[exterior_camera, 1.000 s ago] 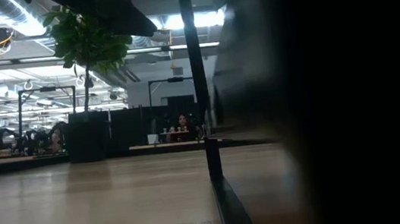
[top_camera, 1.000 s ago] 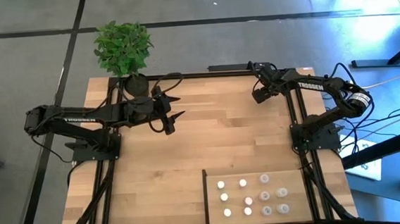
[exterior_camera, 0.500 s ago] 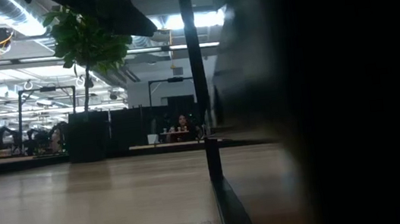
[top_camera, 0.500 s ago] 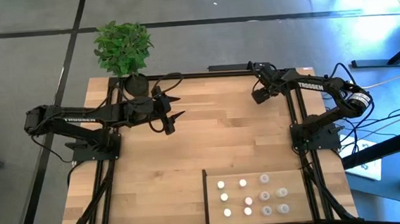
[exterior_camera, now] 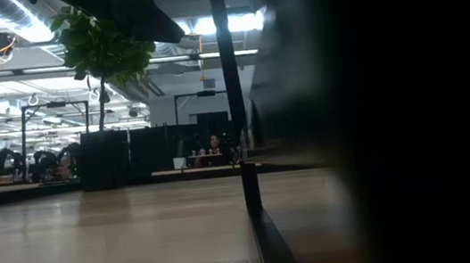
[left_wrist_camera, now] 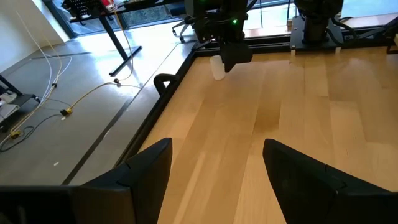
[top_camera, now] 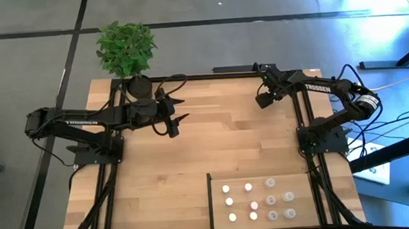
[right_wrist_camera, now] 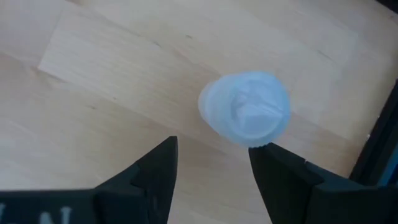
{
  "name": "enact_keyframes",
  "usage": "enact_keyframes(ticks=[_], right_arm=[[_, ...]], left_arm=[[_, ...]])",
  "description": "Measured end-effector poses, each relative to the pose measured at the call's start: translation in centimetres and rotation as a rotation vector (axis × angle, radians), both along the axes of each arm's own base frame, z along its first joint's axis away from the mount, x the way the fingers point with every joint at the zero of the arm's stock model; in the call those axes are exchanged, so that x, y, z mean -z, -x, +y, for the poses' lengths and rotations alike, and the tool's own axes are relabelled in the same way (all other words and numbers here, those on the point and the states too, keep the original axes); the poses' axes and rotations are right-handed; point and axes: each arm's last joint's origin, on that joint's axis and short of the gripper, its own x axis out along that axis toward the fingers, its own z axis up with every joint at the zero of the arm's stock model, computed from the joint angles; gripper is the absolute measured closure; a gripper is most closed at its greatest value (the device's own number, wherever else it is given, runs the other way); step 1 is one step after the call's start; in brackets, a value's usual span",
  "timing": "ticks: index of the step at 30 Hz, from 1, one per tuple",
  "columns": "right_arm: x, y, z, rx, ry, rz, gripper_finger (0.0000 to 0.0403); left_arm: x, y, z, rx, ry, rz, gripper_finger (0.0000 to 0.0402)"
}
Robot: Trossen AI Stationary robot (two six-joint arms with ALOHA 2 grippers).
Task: Pick and place medicine bottles onto shelf by color
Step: Put the white pill bottle on the shelf aligned with the other white pill bottles
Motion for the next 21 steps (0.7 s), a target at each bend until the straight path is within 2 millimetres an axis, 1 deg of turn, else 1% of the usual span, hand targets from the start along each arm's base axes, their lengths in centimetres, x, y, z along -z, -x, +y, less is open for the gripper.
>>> enact_keyframes(ticks=[4, 8, 15, 21], right_arm=[[-0.1, -0.25, -0.26, 0.036, 0.025, -0.038, 0.0206], [-0.24, -0.48, -0.53, 0.125, 0.046, -0.096, 0.0207], [-0.26, -0.52, -0.58, 0.218, 0.045, -0.133, 0.0207], [-0.35, -0.5, -0.78, 0.295, 0.086, -0.139, 0.0207]], left_arm=[[0.0, 0.0, 0.0, 0.0, 0.0, 0.0, 0.0155], [0.0, 0.0, 0.0, 0.0, 0.001, 0.0, 0.0155], [0.0, 0.0, 0.0, 0.0, 0.0, 0.0, 0.0155], [0.0, 0.0, 0.0, 0.0, 0.001, 0.0, 0.0155]])
